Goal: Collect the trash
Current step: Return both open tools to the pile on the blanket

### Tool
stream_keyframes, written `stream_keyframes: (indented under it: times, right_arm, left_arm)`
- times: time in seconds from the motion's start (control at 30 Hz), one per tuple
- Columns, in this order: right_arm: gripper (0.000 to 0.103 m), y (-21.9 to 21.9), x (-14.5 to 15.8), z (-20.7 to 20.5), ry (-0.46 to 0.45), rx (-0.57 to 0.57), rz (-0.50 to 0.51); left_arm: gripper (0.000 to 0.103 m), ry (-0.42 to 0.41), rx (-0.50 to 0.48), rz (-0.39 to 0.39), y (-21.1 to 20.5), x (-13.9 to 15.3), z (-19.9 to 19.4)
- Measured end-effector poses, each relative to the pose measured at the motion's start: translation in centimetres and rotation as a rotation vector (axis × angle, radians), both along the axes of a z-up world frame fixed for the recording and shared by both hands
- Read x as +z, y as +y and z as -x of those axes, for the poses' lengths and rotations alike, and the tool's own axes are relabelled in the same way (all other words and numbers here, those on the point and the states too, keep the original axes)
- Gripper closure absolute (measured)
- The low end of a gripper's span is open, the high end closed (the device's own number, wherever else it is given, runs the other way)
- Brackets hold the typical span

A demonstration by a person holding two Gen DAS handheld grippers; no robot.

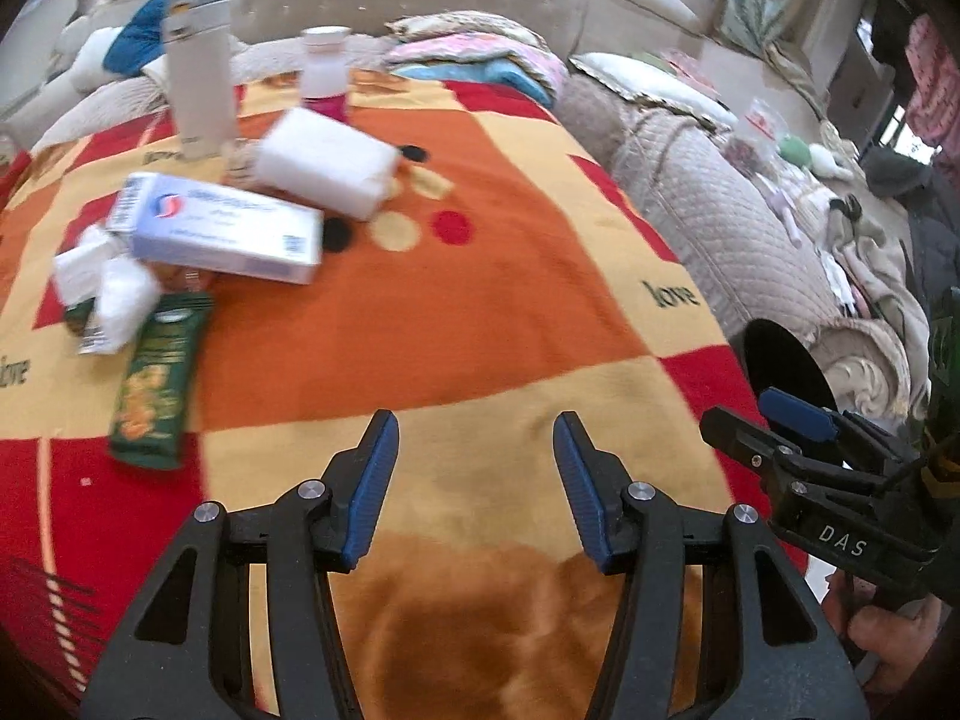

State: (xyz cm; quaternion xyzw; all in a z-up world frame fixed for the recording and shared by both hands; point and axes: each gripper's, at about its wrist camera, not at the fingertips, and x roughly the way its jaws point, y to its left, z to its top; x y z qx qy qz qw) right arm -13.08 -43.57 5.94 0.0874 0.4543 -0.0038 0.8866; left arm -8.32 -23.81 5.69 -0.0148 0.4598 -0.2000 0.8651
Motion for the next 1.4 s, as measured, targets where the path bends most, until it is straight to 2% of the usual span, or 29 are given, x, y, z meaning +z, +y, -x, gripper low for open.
stream_keyframes:
  times: [0.47,0.83,1.0,1.13,1.3,1.4]
  right_arm:
    - [0.032,7.3,0.1,-2.1,0.010,0.137,0.049]
    - [0.030,11.3,-0.5,-3.8,0.031,0.217,0.019]
    - [0.029,13.0,-1.1,-5.1,0.053,0.245,0.004]
    - [0.028,13.5,-1.3,-5.9,0.062,0.254,0.000]
    - [0.028,13.9,-1.3,-6.7,0.062,0.260,0.030]
    - [0.027,14.0,-1.1,-6.9,0.053,0.262,0.054]
  left_arm:
    - [0.050,-0.017,0.132,-0.010,9.2,0.4,0.2]
    - [0.046,0.027,0.213,-0.015,16.2,-0.8,-0.1]
    - [0.041,0.057,0.195,0.006,16.0,-1.3,-1.5]
    - [0.041,0.069,0.177,0.000,14.7,-2.1,-3.1]
    - [0.041,0.087,0.191,-0.025,13.4,-3.3,-5.5]
    - [0.041,0.068,0.209,-0.047,13.0,-3.6,-6.2]
